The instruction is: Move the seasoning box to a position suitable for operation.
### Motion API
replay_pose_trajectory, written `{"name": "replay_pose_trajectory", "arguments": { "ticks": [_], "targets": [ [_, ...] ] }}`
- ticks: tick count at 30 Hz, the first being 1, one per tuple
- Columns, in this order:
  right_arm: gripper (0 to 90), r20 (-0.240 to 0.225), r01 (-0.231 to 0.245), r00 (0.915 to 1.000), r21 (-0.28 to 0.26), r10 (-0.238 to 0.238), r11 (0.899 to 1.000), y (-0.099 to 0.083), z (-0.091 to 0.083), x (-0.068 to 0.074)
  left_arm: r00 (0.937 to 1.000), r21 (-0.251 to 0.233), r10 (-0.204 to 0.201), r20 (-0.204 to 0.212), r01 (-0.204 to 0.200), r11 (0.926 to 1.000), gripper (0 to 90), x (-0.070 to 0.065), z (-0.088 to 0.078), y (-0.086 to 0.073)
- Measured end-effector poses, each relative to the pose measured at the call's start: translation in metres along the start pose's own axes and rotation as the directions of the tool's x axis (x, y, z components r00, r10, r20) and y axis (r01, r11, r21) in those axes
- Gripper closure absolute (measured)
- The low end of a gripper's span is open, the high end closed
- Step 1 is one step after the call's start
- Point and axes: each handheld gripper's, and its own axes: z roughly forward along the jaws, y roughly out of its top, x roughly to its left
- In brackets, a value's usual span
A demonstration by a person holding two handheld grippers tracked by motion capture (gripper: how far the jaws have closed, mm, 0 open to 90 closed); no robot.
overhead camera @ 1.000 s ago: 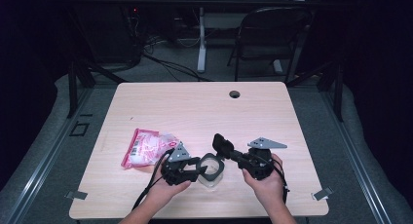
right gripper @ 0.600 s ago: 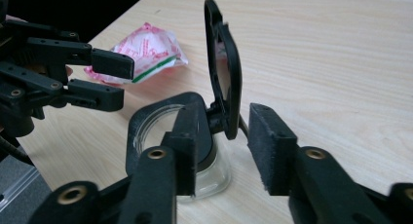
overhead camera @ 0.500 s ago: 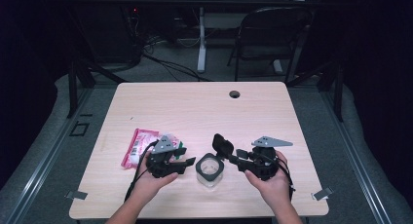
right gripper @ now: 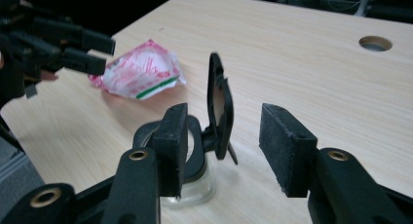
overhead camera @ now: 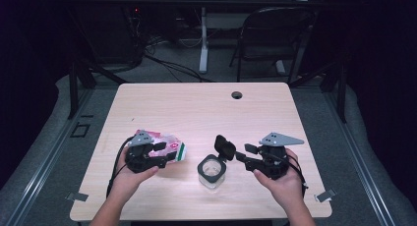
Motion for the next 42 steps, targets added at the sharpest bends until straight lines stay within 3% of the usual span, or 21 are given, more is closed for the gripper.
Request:
{"name": "replay_pose_trajectory", "arguments": {
  "ticks": [2, 5, 7, 12, 21, 24, 29, 31, 41, 42],
  "targets": [
    [49.8, -0.002, -0.025, 0.9997, 0.002, 0.025, 1.000, 0.004, -0.001, -0.003, 0.9995, 0.002, 0.014, -0.028, -0.014, 0.9999, 43.2, 0.003, -0.003, -0.004],
    [47.3, -0.014, -0.046, 0.9989, -0.001, 0.046, 0.999, 0.008, 0.000, -0.007, 0.9978, 0.048, 0.008, -0.065, -0.005, 0.9988, 42.6, 0.005, -0.004, -0.010],
    [47.9, -0.009, -0.048, 0.9988, 0.018, 0.048, 0.999, 0.010, 0.002, -0.009, 0.9971, 0.064, 0.008, -0.076, -0.004, 0.9979, 40.2, 0.005, -0.003, -0.012],
    [48.4, -0.008, -0.031, 0.9995, 0.053, 0.031, 0.998, 0.015, 0.009, -0.010, 0.9884, 0.098, 0.059, -0.140, -0.045, 0.9942, 34.0, 0.004, 0.002, -0.026],
    [47.9, -0.009, -0.034, 0.9994, 0.055, 0.034, 0.998, 0.018, 0.014, -0.011, 0.9828, 0.149, 0.090, -0.161, -0.066, 0.9866, 31.6, 0.002, 0.012, -0.037],
    [47.9, -0.012, -0.038, 0.9992, 0.049, 0.039, 0.998, 0.017, 0.014, -0.011, 0.9754, 0.171, 0.128, -0.180, -0.097, 0.9806, 31.2, 0.000, 0.018, -0.041],
    [47.8, -0.004, -0.045, 0.9990, 0.040, 0.045, 0.998, 0.017, 0.011, -0.012, 0.9699, 0.196, 0.160, -0.183, -0.123, 0.9728, 29.6, -0.001, 0.028, -0.045],
    [47.8, -0.004, -0.050, 0.9987, 0.035, 0.051, 0.998, 0.016, 0.010, -0.013, 0.9652, 0.197, 0.170, -0.199, -0.130, 0.9716, 29.6, 0.000, 0.031, -0.047],
    [47.6, 0.004, -0.051, 0.9987, 0.035, 0.051, 0.998, 0.014, 0.009, -0.012, 0.9589, 0.201, 0.168, -0.229, -0.122, 0.9720, 30.5, 0.009, 0.038, -0.054],
    [47.7, 0.005, -0.056, 0.9984, 0.031, 0.056, 0.998, 0.013, 0.010, -0.013, 0.9500, 0.201, 0.193, -0.246, -0.145, 0.9689, 30.6, 0.010, 0.040, -0.054]
  ]
}}
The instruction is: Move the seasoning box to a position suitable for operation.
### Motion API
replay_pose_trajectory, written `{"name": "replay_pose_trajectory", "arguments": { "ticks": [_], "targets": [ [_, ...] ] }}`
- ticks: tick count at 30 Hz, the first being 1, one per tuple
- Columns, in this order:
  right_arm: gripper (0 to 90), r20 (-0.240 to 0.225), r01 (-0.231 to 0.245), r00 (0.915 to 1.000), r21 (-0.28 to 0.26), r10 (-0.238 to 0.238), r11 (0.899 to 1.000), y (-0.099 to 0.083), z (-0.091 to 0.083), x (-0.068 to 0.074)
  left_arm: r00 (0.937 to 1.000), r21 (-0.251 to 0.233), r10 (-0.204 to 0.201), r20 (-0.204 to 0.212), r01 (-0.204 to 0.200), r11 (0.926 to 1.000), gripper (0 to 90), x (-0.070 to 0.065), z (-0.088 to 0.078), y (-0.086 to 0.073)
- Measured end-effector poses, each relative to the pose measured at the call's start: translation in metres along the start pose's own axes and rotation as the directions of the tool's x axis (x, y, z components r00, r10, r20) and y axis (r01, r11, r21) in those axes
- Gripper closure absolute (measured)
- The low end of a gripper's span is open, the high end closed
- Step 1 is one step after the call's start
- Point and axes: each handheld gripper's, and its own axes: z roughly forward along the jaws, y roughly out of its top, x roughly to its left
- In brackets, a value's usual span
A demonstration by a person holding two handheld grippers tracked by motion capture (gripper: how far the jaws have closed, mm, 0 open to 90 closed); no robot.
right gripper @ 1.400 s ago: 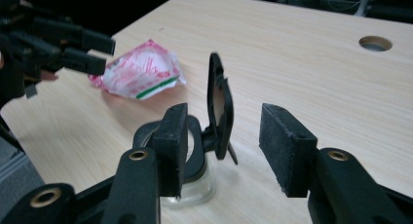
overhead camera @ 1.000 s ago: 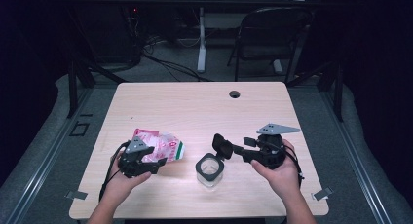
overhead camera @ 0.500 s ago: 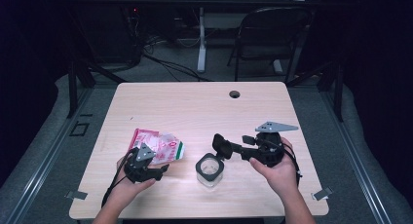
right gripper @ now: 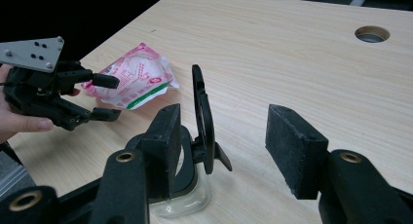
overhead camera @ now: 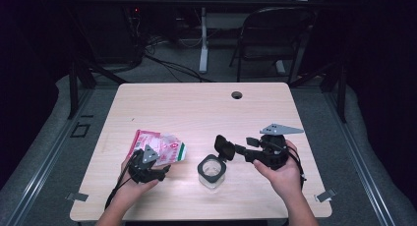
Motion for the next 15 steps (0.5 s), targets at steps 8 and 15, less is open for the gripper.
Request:
{"name": "replay_pose_trajectory", "arguments": {
  "ticks": [8, 15],
  "targets": [
    [47.5, 0.002, -0.004, 1.0000, 0.010, 0.004, 1.000, -0.004, 0.001, 0.001, 0.9998, -0.002, 0.017, -0.013, -0.017, 0.9999, 35.3, 0.002, 0.007, -0.001],
    [47.4, 0.011, -0.013, 0.9999, 0.003, 0.013, 1.000, -0.007, -0.002, -0.001, 0.9980, 0.004, 0.042, -0.047, -0.042, 0.9991, 36.2, 0.001, 0.013, 0.001]
  ]
}}
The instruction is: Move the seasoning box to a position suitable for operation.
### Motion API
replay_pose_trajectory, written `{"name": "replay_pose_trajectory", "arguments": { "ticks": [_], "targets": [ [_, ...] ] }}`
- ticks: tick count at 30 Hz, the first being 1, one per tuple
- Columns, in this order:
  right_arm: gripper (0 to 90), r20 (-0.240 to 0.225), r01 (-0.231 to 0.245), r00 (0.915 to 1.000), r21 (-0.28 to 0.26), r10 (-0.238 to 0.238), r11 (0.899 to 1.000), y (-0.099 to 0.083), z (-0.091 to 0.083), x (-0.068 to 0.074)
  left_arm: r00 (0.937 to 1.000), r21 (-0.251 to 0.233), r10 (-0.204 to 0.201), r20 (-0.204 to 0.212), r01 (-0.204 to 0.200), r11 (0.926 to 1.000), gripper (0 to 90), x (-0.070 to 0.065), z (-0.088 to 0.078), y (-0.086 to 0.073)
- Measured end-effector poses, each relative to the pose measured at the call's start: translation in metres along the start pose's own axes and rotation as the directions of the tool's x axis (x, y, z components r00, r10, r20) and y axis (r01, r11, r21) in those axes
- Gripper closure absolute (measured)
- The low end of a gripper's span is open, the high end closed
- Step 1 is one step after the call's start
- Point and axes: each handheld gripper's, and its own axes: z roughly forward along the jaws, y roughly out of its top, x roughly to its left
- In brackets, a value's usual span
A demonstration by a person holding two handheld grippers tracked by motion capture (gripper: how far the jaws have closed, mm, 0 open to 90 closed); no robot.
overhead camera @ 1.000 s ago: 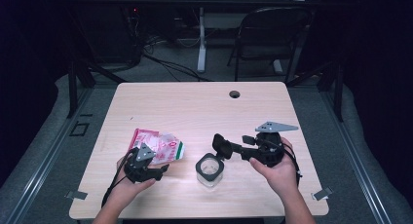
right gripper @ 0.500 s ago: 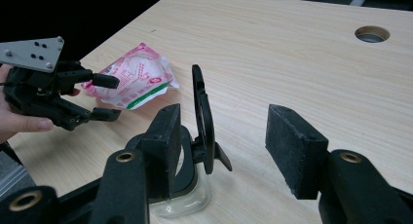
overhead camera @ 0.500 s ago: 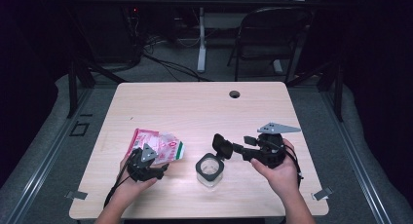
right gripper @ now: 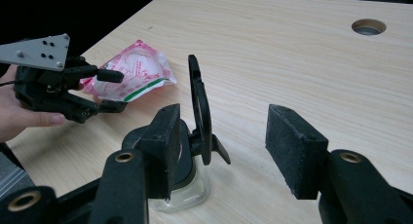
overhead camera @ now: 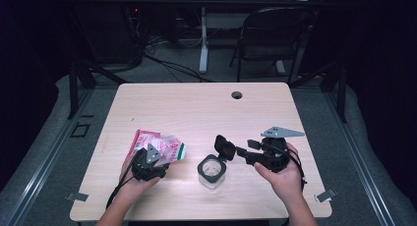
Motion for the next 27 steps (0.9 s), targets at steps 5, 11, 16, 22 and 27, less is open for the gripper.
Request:
{"name": "replay_pose_trajectory", "arguments": {
  "ticks": [5, 11, 16, 22, 27],
  "targets": [
    [47.5, 0.006, -0.008, 0.9999, -0.006, 0.008, 1.000, -0.002, -0.003, -0.002, 0.9998, 0.005, -0.016, -0.008, 0.016, 0.9999, 37.9, 0.001, 0.003, 0.001],
    [47.5, 0.019, -0.019, 0.9996, -0.012, 0.019, 1.000, -0.005, -0.006, -0.003, 0.9996, -0.006, -0.015, -0.022, 0.014, 0.9999, 42.5, 0.003, 0.011, -0.002],
    [47.5, 0.025, -0.024, 0.9994, -0.013, 0.024, 1.000, -0.007, -0.007, -0.004, 0.9992, -0.005, -0.004, -0.039, 0.004, 1.0000, 48.1, 0.003, 0.014, -0.002],
    [47.7, 0.029, -0.029, 0.9991, -0.011, 0.030, 1.000, -0.009, -0.007, -0.005, 0.9980, 0.007, -0.027, -0.057, 0.028, 0.9996, 61.5, 0.007, 0.015, -0.001],
    [47.7, 0.034, -0.032, 0.9989, -0.009, 0.032, 0.999, -0.010, -0.008, -0.005, 0.9959, 0.011, -0.075, -0.051, 0.076, 0.9971, 68.4, 0.012, 0.016, 0.000]
  ]
}}
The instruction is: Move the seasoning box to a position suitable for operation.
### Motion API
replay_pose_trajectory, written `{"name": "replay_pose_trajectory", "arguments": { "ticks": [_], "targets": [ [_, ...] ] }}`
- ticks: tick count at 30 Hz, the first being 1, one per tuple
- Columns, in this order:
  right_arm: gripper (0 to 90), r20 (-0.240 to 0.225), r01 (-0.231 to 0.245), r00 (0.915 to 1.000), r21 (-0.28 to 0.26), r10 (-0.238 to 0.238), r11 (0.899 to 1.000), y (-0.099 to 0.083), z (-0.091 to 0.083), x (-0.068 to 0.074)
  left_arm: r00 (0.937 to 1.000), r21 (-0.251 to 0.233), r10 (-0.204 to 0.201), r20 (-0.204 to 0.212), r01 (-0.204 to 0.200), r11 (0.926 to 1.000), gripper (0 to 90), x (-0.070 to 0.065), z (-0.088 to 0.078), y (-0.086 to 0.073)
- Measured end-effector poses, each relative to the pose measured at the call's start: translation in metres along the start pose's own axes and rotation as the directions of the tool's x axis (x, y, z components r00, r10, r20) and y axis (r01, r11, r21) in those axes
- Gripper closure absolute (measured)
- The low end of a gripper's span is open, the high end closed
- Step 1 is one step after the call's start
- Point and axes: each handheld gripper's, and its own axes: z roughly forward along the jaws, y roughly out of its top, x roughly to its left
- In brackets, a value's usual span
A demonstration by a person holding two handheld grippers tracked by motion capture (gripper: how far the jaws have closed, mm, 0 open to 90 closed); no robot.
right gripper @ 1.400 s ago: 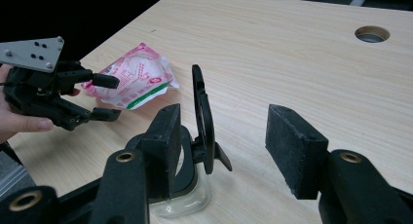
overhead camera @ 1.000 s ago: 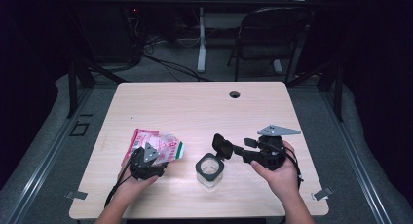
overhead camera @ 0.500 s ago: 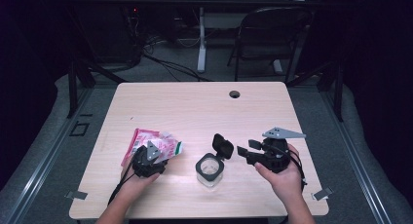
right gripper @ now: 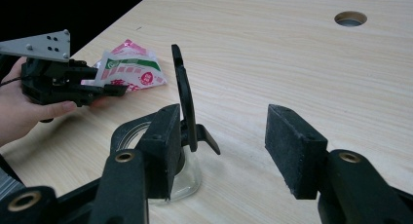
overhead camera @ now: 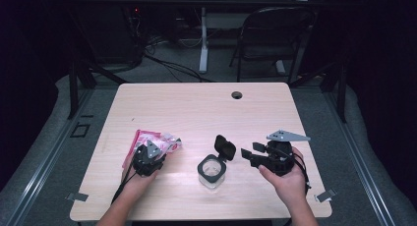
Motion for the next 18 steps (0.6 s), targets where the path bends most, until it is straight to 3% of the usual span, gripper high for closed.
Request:
{"name": "replay_pose_trajectory", "arguments": {
  "ticks": [9, 14, 18],
  "targets": [
    [47.8, 0.009, -0.011, 0.9999, -0.007, 0.011, 1.000, -0.0033, -0.0026, -0.0012, 1.0000, 0.018, -0.004, -0.001, 0.004, 0.9998, 74.3, 0.0008, 0.0022, 0.0030],
    [47.8, 0.012, -0.011, 0.9999, -0.004, 0.011, 1.000, -0.0045, -0.0039, -0.0015, 0.9994, 0.018, -0.032, 0.011, 0.032, 0.9993, 77.2, 0.0042, 0.0030, 0.0031],
    [47.8, 0.011, -0.014, 0.9998, -0.010, 0.014, 1.000, -0.0055, -0.0039, -0.0015, 0.9998, 0.009, -0.021, 0.001, 0.021, 0.9997, 74.3, 0.0022, 0.0028, 0.0050]
  ]
}}
